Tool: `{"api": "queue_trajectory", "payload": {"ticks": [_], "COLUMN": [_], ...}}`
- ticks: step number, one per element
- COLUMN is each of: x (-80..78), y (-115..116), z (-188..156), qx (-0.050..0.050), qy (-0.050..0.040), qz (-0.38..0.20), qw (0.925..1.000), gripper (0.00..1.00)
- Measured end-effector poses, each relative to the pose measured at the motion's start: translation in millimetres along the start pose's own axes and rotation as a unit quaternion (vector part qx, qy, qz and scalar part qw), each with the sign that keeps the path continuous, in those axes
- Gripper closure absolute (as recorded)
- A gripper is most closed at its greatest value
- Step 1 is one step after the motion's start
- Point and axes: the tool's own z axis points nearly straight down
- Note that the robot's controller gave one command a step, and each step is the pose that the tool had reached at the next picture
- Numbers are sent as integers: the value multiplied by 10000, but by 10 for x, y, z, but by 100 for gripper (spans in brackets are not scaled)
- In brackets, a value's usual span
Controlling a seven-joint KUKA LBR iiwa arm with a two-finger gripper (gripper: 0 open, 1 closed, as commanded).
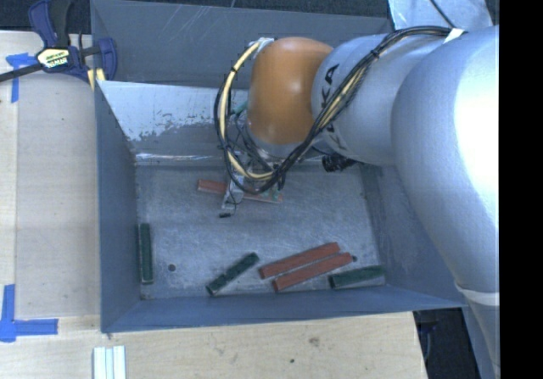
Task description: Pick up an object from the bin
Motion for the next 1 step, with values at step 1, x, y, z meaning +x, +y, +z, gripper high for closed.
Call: {"api": "queue_trajectory", "payload": {"ticks": [1], "x": [-30], "y": [8], "z": [-169], "qx": [-17], "qy": [-53], "qz": [1], "qw": [10000], "gripper": [100]}}
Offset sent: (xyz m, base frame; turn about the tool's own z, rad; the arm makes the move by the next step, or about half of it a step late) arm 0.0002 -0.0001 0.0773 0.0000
